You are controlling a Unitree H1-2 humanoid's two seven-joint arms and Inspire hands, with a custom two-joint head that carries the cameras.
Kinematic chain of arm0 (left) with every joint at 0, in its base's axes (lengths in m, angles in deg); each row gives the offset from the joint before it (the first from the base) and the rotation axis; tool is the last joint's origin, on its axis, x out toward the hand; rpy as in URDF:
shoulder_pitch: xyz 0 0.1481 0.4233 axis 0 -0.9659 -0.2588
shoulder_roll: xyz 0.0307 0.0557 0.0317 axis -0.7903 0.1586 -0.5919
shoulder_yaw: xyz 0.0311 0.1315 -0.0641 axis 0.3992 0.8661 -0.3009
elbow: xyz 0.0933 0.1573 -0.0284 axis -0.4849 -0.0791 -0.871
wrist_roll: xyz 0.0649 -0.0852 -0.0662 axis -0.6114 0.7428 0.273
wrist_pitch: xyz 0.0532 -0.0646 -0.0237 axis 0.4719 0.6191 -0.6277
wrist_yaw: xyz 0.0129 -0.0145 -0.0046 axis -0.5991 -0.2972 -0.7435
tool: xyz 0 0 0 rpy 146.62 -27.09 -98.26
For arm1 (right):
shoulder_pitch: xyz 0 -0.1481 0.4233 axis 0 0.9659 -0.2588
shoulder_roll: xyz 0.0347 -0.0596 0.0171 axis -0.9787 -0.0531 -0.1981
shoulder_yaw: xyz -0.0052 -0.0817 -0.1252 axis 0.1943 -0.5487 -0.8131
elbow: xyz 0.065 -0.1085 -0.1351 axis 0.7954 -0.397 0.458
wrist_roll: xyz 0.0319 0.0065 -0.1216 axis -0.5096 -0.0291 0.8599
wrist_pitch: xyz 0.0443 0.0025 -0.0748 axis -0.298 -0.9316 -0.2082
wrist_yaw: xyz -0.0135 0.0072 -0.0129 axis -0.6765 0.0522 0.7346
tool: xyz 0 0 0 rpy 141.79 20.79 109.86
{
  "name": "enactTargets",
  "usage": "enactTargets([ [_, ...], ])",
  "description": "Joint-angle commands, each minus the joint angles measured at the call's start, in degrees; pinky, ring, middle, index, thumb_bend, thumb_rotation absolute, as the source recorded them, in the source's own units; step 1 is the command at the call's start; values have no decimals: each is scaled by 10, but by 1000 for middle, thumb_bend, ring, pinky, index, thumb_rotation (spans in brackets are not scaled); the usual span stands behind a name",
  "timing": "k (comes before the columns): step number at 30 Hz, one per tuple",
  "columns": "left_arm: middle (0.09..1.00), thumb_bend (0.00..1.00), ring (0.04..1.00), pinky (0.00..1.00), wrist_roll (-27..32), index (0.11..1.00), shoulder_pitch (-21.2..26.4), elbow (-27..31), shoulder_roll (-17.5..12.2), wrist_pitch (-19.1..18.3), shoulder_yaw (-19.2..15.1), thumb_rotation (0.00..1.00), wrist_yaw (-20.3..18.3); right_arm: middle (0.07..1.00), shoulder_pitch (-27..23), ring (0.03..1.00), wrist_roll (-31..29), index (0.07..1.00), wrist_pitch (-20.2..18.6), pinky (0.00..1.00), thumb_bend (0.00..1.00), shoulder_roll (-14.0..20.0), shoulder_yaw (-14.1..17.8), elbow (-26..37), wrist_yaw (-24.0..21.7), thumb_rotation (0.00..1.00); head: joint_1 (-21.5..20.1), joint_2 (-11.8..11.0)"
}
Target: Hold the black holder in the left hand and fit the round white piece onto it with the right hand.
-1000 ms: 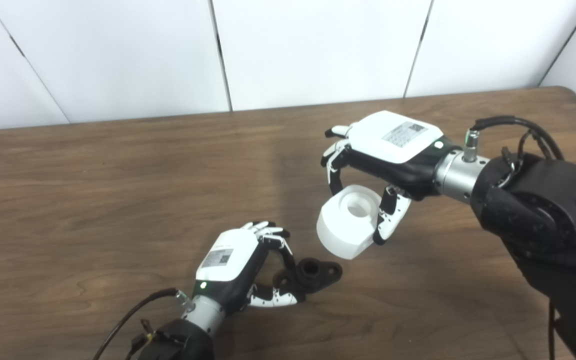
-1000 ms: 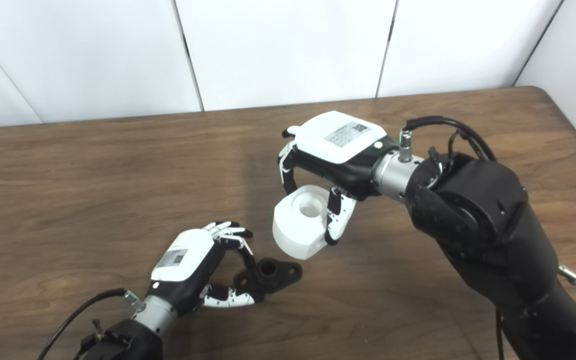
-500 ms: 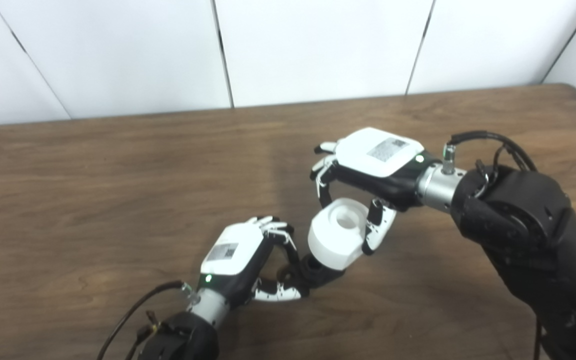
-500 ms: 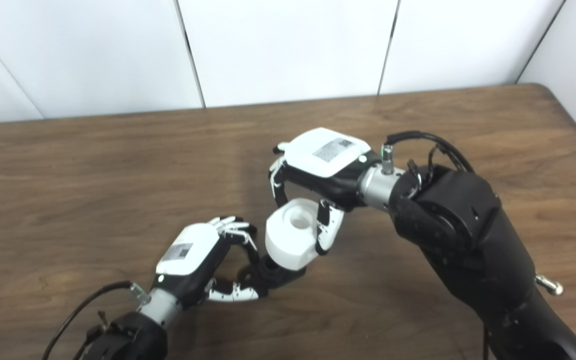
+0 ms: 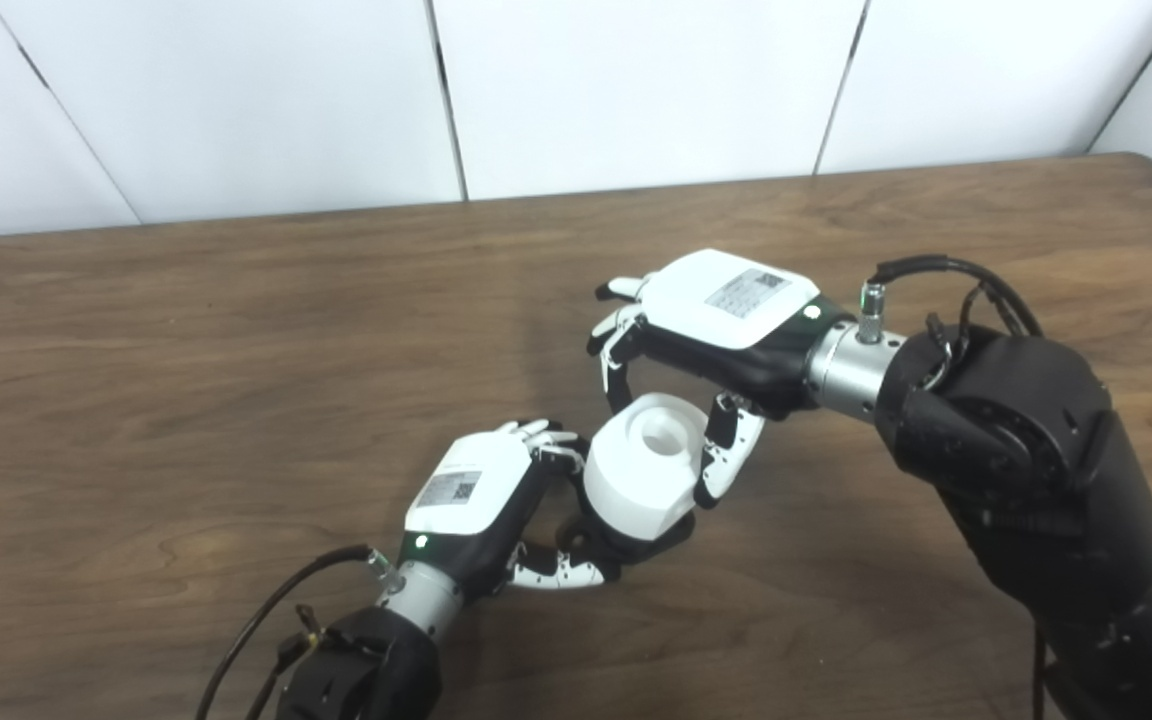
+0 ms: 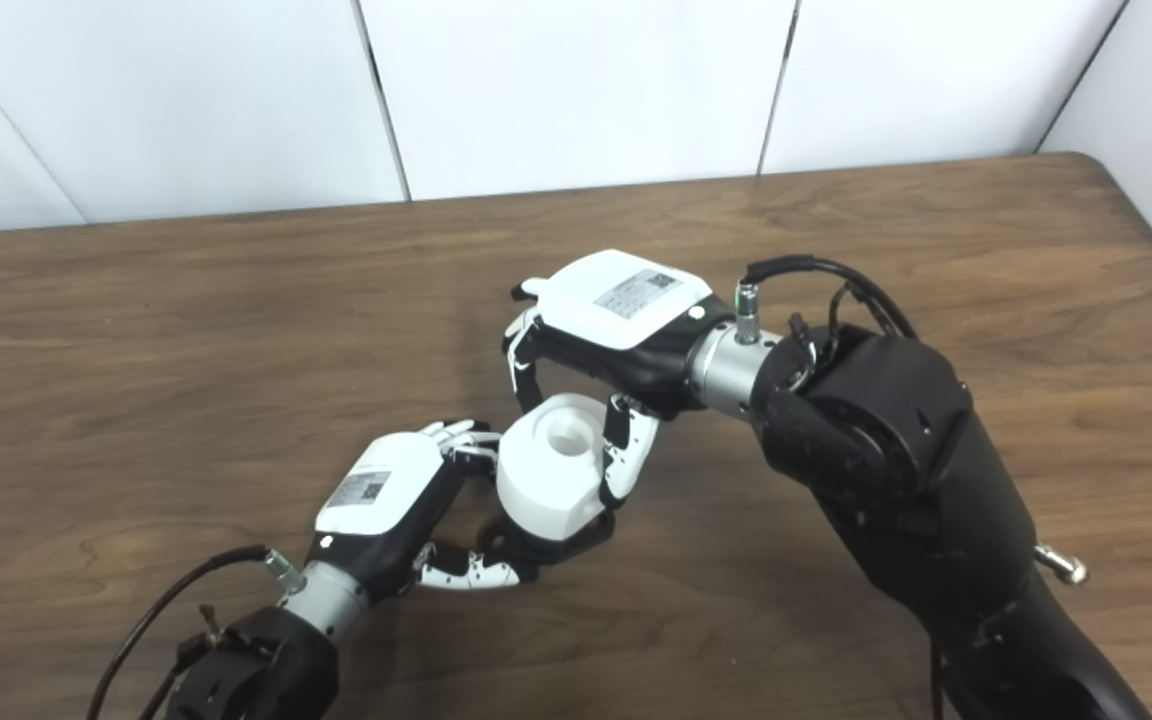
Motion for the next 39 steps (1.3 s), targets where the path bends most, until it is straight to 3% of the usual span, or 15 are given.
enactTargets([
  [1,817,514,900,908,0,488,-2,-4,0,-3,6,53,-17,824,-29,961,3,483,5,915,526,-3,5,17,3,144,0,1],
  [11,820,513,905,915,-6,488,1,1,2,-10,8,54,-28,830,-30,966,6,482,-10,938,525,-12,0,30,-30,143,3,10],
  [39,819,514,900,914,-17,488,-1,24,15,-26,8,54,-46,852,6,968,17,484,7,913,525,-8,-12,16,-11,143,10,25],
])
